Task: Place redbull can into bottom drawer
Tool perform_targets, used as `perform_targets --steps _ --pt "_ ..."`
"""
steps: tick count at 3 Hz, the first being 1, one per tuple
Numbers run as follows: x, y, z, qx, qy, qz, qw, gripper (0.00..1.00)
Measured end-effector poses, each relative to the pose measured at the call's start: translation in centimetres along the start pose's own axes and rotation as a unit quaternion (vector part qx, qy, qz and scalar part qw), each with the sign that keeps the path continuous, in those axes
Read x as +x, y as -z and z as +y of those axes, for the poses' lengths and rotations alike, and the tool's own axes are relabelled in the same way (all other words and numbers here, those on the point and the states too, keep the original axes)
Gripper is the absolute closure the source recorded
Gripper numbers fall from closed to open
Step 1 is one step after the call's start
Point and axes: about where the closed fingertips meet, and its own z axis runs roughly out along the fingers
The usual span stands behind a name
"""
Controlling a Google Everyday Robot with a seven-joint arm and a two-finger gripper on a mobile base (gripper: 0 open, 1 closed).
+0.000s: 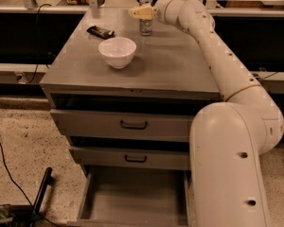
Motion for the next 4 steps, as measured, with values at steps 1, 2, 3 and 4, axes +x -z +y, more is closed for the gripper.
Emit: perform_targets --steps 1,2,3,4 --pt "1.0 -1.17 0.42 -0.004 -0.003 0.006 1.0 0.01" --pt "1.26 -1.67 0.47 -0.005 -0.004 0.006 1.0 0.23" --pt "1.31 -1.77 0.48 -0.007 -0.009 0.004 0.9999 0.46" --pt "0.96 -1.44 0.56 -0.013 -0.013 0.0 0.9998 0.7"
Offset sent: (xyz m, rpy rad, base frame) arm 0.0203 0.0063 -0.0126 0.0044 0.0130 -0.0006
